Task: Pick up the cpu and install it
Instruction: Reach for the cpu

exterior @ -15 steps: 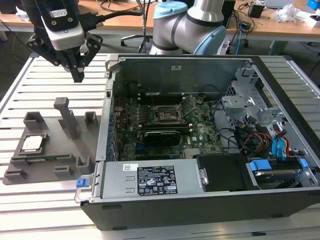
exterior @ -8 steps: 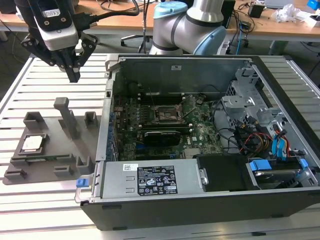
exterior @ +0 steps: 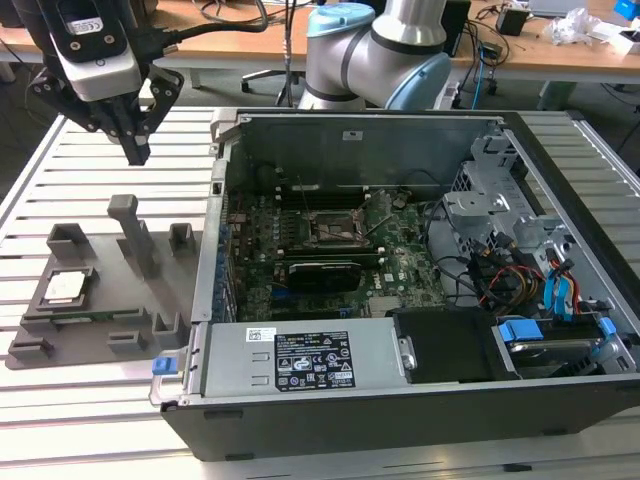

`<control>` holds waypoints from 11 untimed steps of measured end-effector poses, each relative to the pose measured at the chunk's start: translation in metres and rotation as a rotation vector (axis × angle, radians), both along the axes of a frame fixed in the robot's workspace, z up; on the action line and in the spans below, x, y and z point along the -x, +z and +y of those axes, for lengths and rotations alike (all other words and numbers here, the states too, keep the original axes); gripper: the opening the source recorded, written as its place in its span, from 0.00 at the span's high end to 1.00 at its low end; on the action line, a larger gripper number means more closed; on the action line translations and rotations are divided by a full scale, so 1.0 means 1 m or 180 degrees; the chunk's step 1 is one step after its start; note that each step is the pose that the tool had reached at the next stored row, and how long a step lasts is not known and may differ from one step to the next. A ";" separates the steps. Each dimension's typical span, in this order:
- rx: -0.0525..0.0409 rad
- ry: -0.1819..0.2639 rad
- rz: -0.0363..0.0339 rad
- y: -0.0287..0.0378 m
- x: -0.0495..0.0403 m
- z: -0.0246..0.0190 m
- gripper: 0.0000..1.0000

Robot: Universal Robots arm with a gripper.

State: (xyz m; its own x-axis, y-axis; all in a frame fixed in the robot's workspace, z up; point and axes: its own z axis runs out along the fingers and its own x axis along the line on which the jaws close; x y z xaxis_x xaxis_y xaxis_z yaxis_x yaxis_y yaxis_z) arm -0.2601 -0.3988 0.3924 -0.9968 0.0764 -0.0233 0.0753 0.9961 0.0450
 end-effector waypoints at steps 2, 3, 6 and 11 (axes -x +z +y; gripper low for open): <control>0.0000 0.0000 0.0000 -0.0001 0.0048 0.0000 0.89; 0.0000 0.0000 0.0000 -0.0001 0.0073 0.0000 0.89; 0.0000 0.0000 0.0000 -0.0003 0.0135 0.0000 0.89; 0.0000 0.0000 0.0000 -0.0006 0.0220 0.0003 0.89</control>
State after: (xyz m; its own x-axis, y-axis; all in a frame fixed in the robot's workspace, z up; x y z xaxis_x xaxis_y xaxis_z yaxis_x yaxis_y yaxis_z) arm -0.2820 -0.3985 0.3917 -0.9968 0.0764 -0.0233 0.0753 0.9961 0.0451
